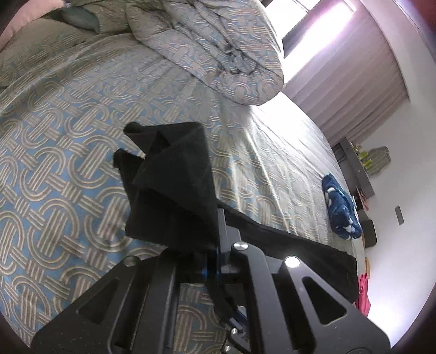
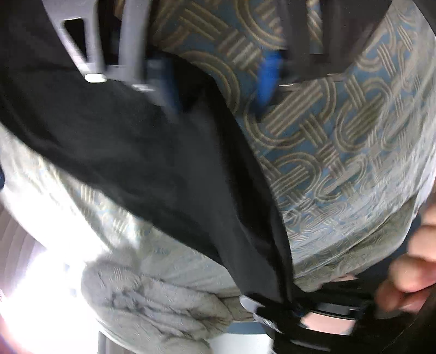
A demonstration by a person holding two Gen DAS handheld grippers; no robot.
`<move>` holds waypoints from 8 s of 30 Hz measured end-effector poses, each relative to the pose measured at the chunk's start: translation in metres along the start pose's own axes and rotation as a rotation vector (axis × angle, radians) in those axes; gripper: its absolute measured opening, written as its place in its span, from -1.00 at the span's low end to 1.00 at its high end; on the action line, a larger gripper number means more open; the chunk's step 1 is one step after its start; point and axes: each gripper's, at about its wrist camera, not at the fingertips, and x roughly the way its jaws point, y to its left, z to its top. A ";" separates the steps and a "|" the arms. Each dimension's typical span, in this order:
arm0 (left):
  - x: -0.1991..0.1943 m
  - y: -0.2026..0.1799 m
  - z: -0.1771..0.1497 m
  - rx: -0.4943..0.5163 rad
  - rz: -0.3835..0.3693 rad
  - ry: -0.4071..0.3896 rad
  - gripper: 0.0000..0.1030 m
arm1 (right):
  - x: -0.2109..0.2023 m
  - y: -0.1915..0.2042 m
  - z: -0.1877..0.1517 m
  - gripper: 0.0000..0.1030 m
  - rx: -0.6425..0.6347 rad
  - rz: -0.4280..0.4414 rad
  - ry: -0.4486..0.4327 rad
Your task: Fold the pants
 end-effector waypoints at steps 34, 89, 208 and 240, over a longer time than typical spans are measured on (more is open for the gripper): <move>0.116 -0.250 -0.142 0.609 -0.148 0.673 -0.73 | -0.024 -0.076 -0.088 -0.76 1.155 0.367 -0.235; 0.108 -0.074 -0.059 0.112 -0.002 0.132 0.44 | -0.079 -0.276 -0.042 -0.84 0.643 -0.092 -0.005; 0.154 -0.456 -0.375 1.208 0.010 0.064 0.94 | -0.239 -0.474 -0.258 -0.62 1.330 0.059 -0.204; 0.062 -0.368 -0.228 0.526 -0.212 -0.080 -0.62 | -0.295 -0.355 -0.065 -0.64 0.899 0.155 -0.281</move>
